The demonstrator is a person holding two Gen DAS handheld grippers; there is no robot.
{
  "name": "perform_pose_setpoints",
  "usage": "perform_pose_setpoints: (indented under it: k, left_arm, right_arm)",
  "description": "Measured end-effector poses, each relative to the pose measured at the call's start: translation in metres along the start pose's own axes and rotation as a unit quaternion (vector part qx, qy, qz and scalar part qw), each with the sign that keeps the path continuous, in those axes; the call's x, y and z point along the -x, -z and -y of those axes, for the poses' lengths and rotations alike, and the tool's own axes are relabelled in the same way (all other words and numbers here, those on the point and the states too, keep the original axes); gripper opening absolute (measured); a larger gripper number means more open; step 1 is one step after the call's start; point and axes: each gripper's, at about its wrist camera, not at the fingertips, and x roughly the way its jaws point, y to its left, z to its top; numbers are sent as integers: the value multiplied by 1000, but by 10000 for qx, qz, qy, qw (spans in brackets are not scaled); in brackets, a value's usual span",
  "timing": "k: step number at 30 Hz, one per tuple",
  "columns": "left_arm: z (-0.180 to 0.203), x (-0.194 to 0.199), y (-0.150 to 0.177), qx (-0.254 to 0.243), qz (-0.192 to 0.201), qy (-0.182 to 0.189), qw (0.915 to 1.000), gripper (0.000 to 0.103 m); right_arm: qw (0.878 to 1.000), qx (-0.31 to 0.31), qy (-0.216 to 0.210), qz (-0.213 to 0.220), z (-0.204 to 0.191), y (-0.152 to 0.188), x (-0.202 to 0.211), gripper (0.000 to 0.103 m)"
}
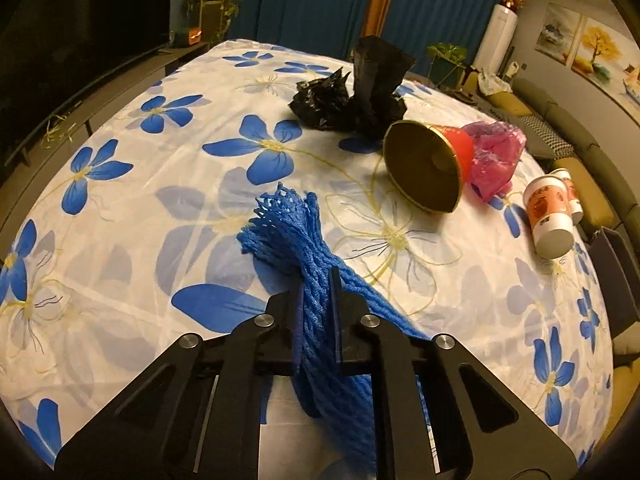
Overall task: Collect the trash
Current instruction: 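Grasp the blue foam net with the left gripper and lift it, then grasp the red paper cup with the right gripper while the left gripper holds the blue net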
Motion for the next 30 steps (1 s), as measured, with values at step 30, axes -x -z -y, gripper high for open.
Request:
perform_pose_setpoints:
  k: [30]
  left_arm:
    - [-41,91,-50,195,1644,-35,9862,8]
  right_arm:
    - [9924,897,-212,-812,-117,-6,-152,68]
